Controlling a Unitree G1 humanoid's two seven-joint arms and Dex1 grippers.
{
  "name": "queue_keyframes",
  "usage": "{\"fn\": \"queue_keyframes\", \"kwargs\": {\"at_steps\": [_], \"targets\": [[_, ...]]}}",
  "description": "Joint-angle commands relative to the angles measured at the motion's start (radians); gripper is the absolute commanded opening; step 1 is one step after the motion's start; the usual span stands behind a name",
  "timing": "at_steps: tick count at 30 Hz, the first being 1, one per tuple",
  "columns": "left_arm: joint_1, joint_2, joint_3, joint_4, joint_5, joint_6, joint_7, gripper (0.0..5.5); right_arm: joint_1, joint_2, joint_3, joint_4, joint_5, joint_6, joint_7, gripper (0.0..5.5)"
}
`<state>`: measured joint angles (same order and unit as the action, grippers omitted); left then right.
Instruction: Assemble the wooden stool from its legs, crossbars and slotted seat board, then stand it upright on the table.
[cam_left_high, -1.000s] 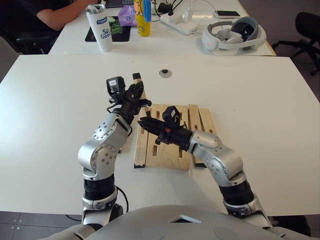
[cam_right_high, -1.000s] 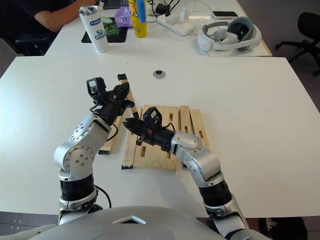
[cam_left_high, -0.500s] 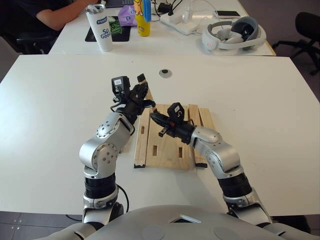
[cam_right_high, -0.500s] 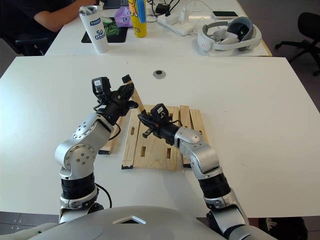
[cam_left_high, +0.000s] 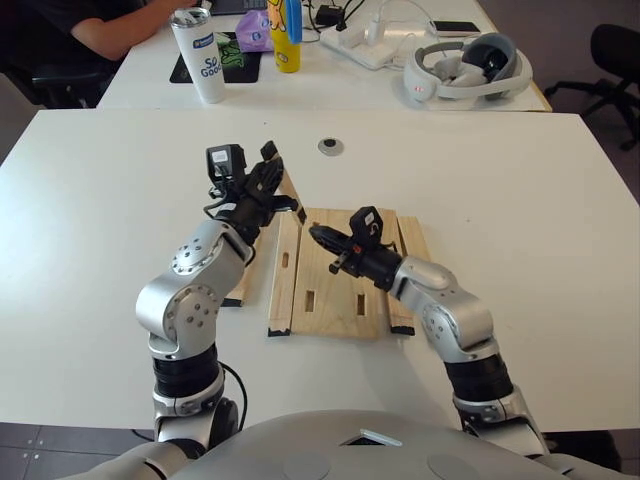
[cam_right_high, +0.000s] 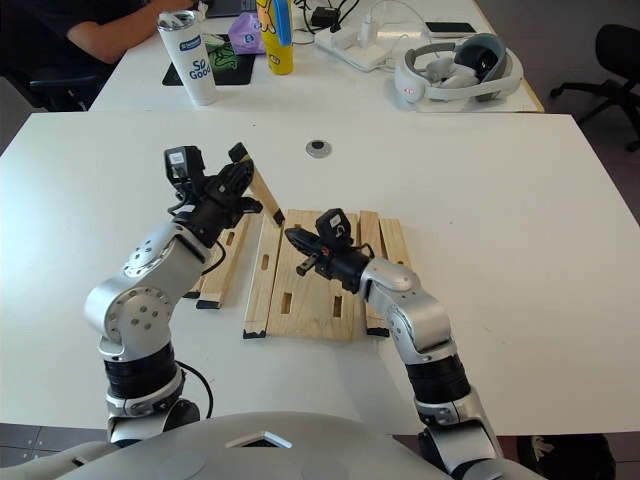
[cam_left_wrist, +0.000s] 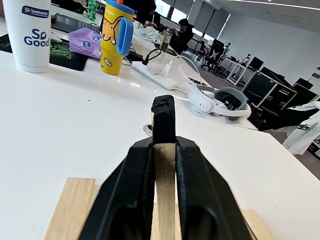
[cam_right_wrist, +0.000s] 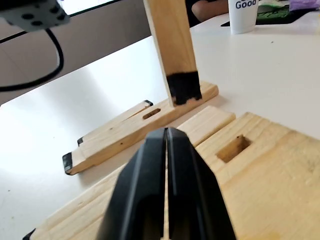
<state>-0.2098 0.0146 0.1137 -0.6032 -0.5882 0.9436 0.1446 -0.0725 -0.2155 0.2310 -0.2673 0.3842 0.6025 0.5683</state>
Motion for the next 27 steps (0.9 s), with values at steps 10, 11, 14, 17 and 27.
{"fn": "queue_keyframes", "kwargs": {"at_steps": [10, 11, 14, 17, 27], "targets": [[0.164, -0.041, 0.061, -0.084, -0.072, 0.11, 0.031, 0.44, 0.005, -0.015, -0.26, -0.007, 0.101, -0.008, -0.102, 0.0], [0.177, -0.043, 0.06, -0.088, -0.067, 0.104, 0.034, 0.44, -0.009, -0.003, -0.276, -0.029, 0.133, 0.01, -0.109, 0.0], [0.213, -0.049, 0.055, -0.096, -0.052, 0.083, 0.038, 0.44, -0.047, 0.01, -0.309, -0.079, 0.2, 0.051, -0.134, 0.0], [0.255, -0.062, 0.035, -0.105, -0.032, 0.052, 0.044, 0.44, -0.093, 0.003, -0.346, -0.099, 0.258, 0.093, -0.154, 0.0], [0.305, -0.103, -0.023, -0.081, 0.033, -0.07, 0.047, 0.44, -0.15, -0.035, -0.335, -0.068, 0.296, 0.14, -0.144, 0.0]]}}
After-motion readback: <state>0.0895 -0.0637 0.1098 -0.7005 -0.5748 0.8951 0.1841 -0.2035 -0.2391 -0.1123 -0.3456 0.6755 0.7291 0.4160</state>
